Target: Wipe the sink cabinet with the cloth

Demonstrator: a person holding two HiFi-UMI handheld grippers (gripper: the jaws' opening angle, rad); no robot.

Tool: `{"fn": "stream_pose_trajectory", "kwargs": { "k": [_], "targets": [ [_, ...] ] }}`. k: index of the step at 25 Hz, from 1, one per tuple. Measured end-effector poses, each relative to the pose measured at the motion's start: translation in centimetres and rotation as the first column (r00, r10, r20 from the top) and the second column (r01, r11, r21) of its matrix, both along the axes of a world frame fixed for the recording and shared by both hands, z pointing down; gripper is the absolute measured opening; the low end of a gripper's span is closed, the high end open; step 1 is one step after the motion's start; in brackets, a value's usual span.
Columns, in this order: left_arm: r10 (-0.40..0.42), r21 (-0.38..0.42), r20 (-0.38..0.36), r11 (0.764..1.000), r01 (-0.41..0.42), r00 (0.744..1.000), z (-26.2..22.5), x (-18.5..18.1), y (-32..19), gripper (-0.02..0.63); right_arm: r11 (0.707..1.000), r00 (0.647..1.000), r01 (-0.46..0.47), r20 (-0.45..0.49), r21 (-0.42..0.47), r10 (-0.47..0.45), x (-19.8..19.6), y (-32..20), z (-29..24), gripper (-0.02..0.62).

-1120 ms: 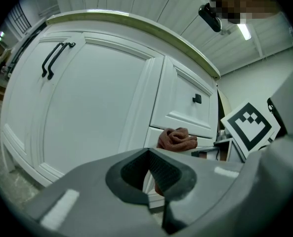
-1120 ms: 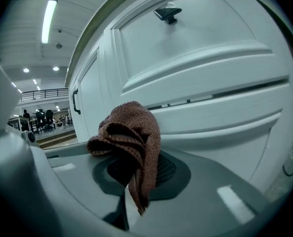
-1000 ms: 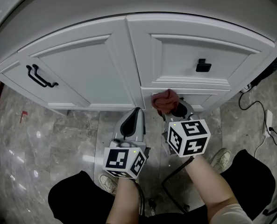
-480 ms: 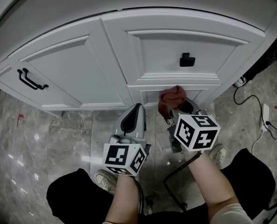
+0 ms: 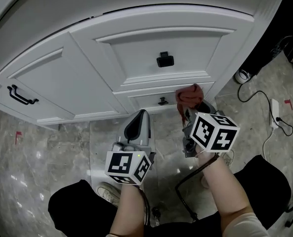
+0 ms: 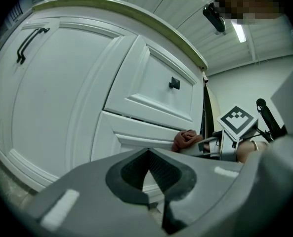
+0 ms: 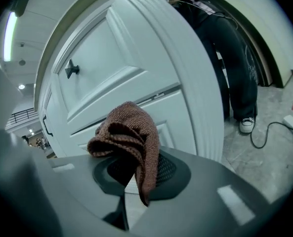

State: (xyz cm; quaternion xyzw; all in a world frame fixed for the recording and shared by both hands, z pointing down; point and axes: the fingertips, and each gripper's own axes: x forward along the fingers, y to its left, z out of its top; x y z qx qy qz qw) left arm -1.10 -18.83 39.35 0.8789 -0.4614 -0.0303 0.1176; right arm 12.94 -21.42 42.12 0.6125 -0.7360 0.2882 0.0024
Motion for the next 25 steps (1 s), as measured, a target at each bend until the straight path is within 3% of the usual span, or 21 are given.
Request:
{"fn": "stream_pose_trajectory", "kwargs": {
  "k": [7, 12, 16, 19, 22, 25],
  "targets": [
    [0.033, -0.008, -0.003, 0.999, -0.033, 0.999, 0.3, 2.5, 0.5, 0.0, 0.998, 0.997, -0.055, 0.061, -0.005, 0.055, 3.6, 0.7, -0.3, 0.083],
    [0.064, -0.011, 0.007, 0.998, -0.064, 0.998, 0.7, 4.3, 1.2, 0.0, 0.997, 0.996, -0.079, 0.052, 0.008, 0.079, 5.2, 1.3, -0.7, 0.083],
    [0.065, -0.014, 0.007, 0.998, -0.065, 0.998, 0.9, 4.6, 1.3, 0.0, 0.994, 0.994, -0.105, -0.014, 0.02, 0.105, 6.6, 1.6, -0.9, 0.083],
    [0.063, -0.012, -0.002, 0.998, -0.064, 0.998, 1.1, 4.6, 1.2, 0.0, 0.989, 0.989, -0.146, 0.001, 0.028, 0.146, 7.3, 2.0, -0.7, 0.081],
    [0.069, -0.002, -0.009, 0.998, -0.069, 0.998, 1.5, 4.4, 1.1, 0.0, 0.987, 0.987, -0.159, 0.0, 0.03, 0.159, 6.7, 2.6, 0.6, 0.081],
    [0.056, 0.001, -0.013, 0.998, -0.056, 0.998, 2.0, 3.2, 0.9, 0.0, 0.993, 0.994, -0.108, -0.014, 0.037, 0.108, 3.6, 2.5, 1.9, 0.081]
  ]
}}
